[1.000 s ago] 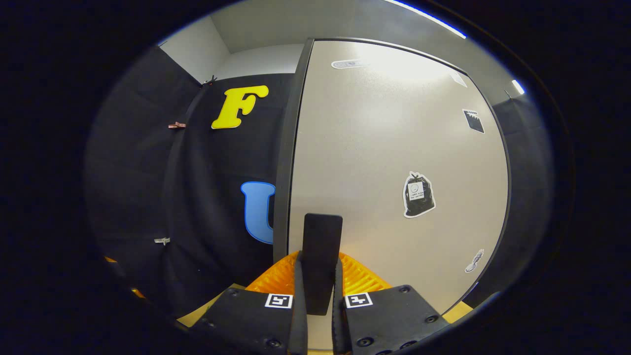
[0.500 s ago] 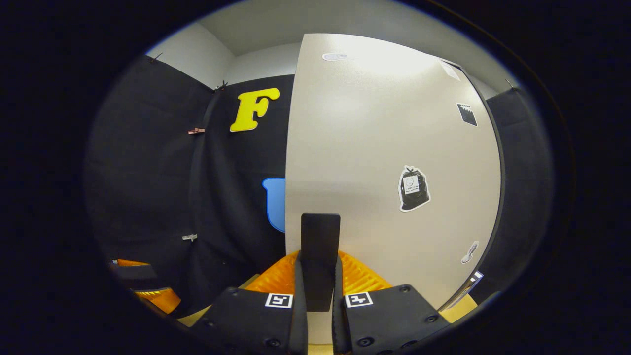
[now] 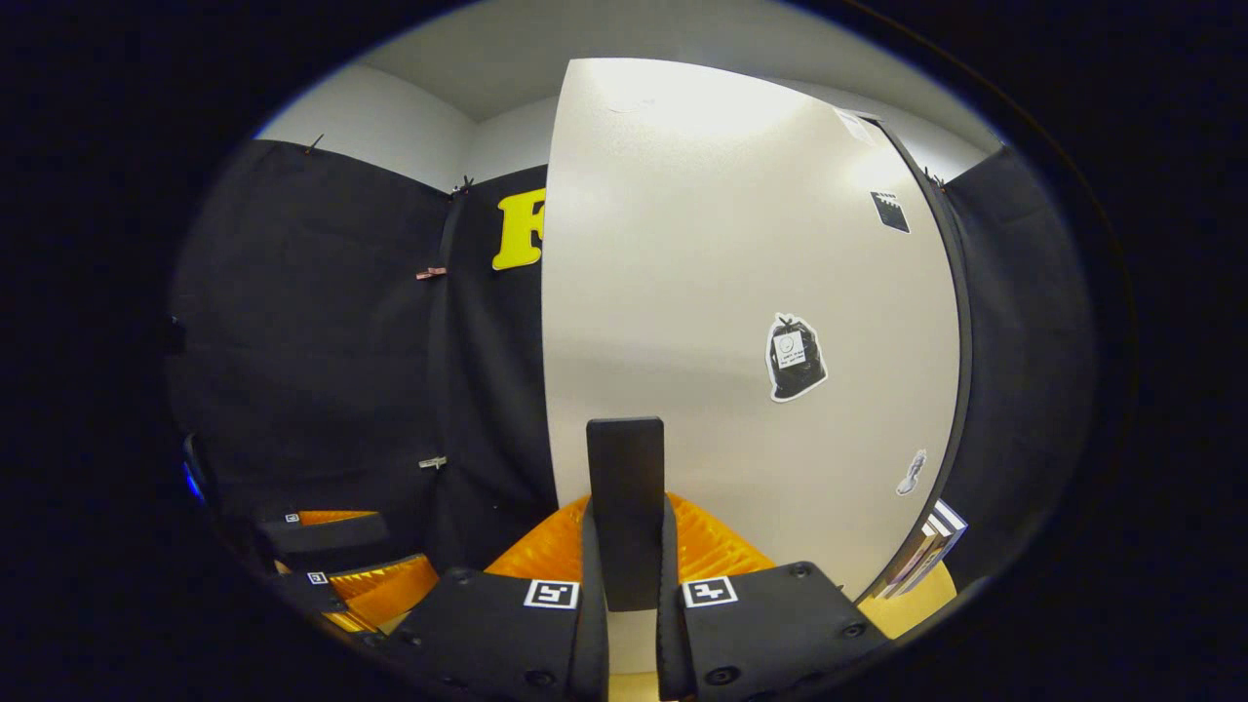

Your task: Open the cabinet door with the right hand, grasp the bottle in the cabinet with the left hand and place it on the coaster, then close the cabinet door with the right hand.

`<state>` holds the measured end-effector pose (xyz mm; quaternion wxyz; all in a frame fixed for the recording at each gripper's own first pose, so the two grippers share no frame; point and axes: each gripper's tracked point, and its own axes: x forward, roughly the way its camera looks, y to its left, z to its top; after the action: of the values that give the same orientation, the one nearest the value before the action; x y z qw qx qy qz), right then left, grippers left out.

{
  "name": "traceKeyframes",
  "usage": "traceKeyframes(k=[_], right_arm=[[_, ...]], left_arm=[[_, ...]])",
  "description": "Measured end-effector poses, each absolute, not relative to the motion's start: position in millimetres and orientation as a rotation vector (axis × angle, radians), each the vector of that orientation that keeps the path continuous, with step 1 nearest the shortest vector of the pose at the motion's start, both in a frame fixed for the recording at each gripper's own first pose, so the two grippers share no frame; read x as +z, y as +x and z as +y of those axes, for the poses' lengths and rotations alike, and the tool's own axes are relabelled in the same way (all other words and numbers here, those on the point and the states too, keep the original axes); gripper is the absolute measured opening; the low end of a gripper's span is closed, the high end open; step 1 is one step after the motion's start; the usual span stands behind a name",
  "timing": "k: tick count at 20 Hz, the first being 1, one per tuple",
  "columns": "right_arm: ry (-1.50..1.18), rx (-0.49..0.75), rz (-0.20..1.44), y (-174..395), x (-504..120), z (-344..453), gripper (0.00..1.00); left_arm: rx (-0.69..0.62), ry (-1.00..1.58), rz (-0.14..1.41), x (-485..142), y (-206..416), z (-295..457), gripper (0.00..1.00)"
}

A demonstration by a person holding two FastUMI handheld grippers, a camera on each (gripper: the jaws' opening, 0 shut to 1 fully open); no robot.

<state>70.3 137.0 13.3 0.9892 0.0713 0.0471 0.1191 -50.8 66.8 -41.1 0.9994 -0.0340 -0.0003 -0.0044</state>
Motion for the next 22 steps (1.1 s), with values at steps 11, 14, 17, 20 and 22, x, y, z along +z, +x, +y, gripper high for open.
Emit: traceKeyframes(k=[11,14,17,20,22], right_arm=[[0.168,0.377,0.109,2,17,86,0.24],[0.166,0.408,0.100,-16,19,64,0.24],[0.184,0.413,0.083,-33,20,42,0.23],[0.192,0.400,0.066,-46,21,18,0.23],[0.193,0.366,0.058,-53,21,5,0.23]], left_arm=[[0.002,-0.058,-0.014,-32,-60,-4,0.94],[-0.005,-0.063,-0.019,-27,-57,-26,0.94],[-0.029,-0.060,-0.034,-20,-49,-52,0.94],[-0.076,-0.052,-0.038,-20,-42,-86,0.94],[-0.106,-0.046,-0.038,-20,-38,-106,0.94]])
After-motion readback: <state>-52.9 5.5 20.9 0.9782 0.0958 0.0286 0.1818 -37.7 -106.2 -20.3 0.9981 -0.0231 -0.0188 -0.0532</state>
